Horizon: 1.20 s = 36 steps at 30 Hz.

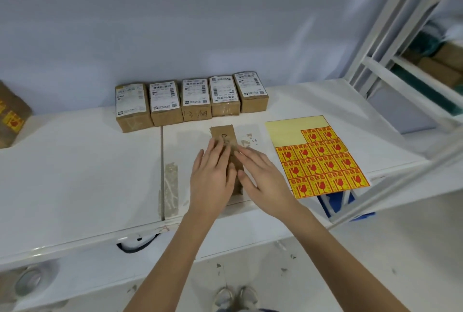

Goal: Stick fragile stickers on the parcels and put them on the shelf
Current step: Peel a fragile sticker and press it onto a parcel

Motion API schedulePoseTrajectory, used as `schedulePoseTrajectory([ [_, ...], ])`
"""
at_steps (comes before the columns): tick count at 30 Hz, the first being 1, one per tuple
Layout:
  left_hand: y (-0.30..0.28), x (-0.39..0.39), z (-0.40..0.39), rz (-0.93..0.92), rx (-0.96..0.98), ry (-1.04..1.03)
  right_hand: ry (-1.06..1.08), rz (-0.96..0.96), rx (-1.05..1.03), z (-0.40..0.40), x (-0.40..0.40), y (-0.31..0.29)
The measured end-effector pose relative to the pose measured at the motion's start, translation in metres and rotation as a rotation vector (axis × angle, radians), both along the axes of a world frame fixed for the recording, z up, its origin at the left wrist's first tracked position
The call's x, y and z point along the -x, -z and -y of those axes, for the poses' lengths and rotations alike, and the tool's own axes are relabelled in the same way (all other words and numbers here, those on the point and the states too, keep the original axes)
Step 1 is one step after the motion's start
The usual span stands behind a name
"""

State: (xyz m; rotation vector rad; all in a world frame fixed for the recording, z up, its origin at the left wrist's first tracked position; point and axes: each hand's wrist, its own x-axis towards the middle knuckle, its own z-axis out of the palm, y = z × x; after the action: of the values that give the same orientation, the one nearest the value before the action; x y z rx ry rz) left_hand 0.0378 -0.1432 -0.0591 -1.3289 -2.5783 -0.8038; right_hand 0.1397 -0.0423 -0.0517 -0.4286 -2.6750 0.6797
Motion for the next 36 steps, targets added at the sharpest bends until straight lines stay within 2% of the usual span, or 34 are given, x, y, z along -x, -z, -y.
schedulePoseTrajectory([
  [4, 0.006, -0.003, -0.002, -0.026, 0.028, -0.011, -0.016, 0.040, -0.008, -0.002, -0.001, 0.006],
  [9, -0.005, -0.008, -0.006, -0.060, -0.027, -0.046, 0.013, 0.037, 0.007, -0.009, -0.014, 0.004],
  [15, -0.014, -0.053, -0.044, -0.177, -0.146, 0.109, 0.195, 0.040, 0.098, -0.064, -0.054, 0.017],
  [20, 0.007, -0.082, -0.101, -0.149, 0.104, 0.130, 0.268, 0.085, 0.106, -0.127, -0.090, 0.027],
  [24, 0.023, -0.096, -0.154, -0.010, 0.287, 0.098, 0.276, 0.089, 0.078, -0.178, -0.111, 0.028],
  [33, 0.038, -0.108, -0.237, 0.047, 0.275, 0.063, 0.210, 0.110, 0.043, -0.255, -0.114, 0.030],
  [36, 0.045, -0.105, -0.248, 0.026, 0.284, 0.038, 0.173, 0.157, -0.047, -0.264, -0.109, 0.036],
])
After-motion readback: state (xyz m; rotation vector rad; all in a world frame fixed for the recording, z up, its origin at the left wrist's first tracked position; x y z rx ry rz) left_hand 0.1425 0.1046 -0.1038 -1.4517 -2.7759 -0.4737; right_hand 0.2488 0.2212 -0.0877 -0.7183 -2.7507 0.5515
